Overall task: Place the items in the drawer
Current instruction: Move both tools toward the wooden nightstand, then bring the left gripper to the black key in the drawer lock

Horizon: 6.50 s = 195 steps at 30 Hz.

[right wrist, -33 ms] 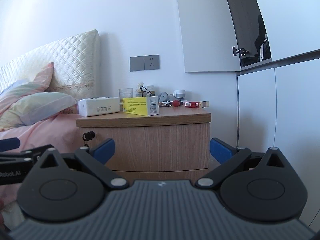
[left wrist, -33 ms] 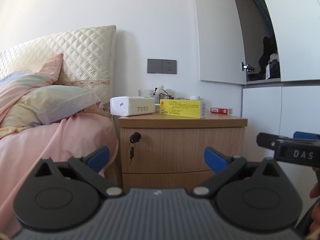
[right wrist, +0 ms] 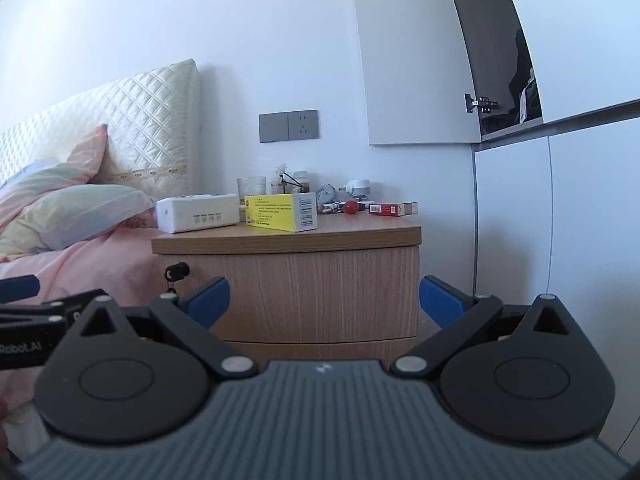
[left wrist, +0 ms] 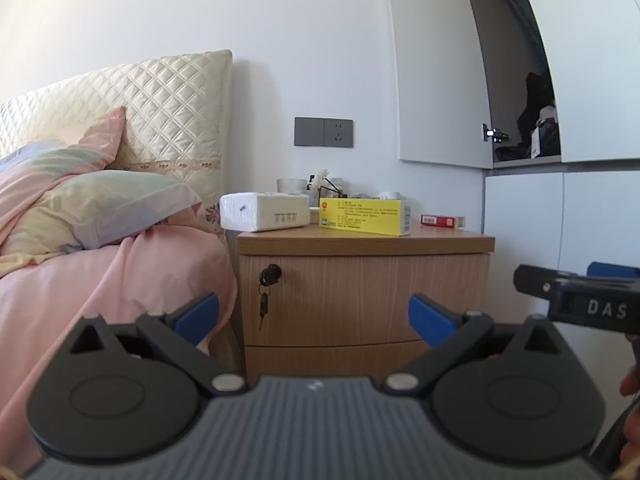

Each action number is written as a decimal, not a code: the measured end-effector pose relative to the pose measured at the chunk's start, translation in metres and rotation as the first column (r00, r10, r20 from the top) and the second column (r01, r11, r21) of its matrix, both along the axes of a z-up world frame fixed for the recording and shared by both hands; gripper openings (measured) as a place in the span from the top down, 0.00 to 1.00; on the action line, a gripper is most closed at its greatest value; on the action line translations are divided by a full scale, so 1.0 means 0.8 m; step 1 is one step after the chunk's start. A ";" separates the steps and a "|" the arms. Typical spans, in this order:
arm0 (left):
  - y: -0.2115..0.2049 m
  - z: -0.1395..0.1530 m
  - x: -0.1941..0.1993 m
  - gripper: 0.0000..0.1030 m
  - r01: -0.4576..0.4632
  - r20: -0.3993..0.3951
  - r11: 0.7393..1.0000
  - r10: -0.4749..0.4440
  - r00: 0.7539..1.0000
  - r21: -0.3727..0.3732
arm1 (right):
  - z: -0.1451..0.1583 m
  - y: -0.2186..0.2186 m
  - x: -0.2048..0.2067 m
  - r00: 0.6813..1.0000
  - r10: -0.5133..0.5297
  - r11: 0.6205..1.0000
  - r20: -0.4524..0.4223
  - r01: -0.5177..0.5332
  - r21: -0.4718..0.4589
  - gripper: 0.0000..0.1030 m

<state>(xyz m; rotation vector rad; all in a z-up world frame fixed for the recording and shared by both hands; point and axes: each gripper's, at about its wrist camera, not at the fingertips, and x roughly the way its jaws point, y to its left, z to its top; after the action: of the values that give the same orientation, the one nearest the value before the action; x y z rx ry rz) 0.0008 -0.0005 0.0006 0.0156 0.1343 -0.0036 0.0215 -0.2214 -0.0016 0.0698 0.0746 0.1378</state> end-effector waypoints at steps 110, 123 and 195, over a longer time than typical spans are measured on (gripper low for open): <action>0.001 0.004 0.009 0.00 -0.028 0.025 1.000 0.027 0.999 0.009 | 0.034 -0.045 0.028 0.993 0.095 0.991 0.064 -0.101 0.090 0.00; 0.010 0.010 0.089 0.00 -0.124 -0.015 0.992 0.124 0.992 -0.010 | 0.068 -0.032 0.090 0.975 0.167 0.986 0.148 -0.169 0.000 0.00; 0.090 -0.062 0.346 0.01 0.170 -0.178 0.981 -0.151 0.972 0.096 | -0.076 -0.109 0.343 0.970 0.228 0.973 -0.089 -0.231 -0.026 0.00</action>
<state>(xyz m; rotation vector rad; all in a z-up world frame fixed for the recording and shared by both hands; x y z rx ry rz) 0.2776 0.0719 -0.0486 0.1370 0.3043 -0.1595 0.2961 -0.3088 -0.0624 0.0303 0.1710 0.3654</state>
